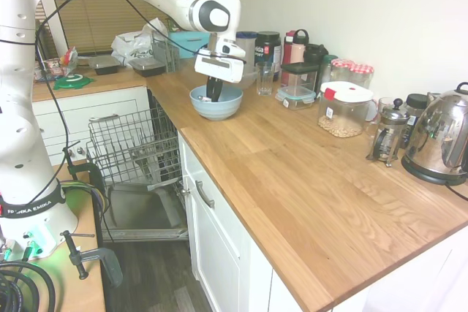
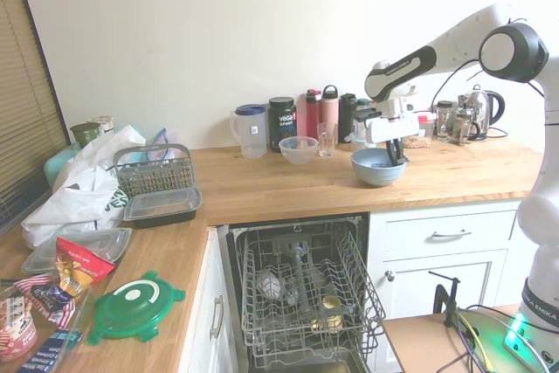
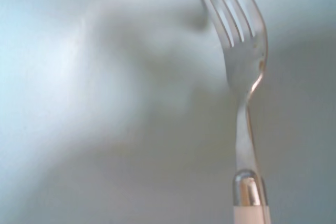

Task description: Put the fork in the dishwasher

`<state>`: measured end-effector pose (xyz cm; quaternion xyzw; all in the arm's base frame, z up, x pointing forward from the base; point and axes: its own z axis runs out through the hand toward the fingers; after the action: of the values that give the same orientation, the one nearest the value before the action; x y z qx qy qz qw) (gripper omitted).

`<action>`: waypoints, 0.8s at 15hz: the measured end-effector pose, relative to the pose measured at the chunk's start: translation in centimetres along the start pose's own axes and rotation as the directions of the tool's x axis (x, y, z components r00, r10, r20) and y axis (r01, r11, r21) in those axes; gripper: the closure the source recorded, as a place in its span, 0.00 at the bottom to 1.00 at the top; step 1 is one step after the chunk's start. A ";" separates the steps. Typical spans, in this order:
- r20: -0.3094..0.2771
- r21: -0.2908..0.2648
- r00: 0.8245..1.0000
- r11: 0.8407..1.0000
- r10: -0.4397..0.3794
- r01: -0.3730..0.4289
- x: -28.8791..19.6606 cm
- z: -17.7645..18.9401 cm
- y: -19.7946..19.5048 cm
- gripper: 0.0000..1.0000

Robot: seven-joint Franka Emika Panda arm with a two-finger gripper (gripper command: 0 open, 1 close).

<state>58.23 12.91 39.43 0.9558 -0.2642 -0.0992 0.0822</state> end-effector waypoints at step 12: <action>-0.178 0.074 0.966 0.977 -0.186 0.201 -18.1 -7.6 2.4 1.00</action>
<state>43.66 21.11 49.89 0.9848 -0.1657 -0.0125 0.0508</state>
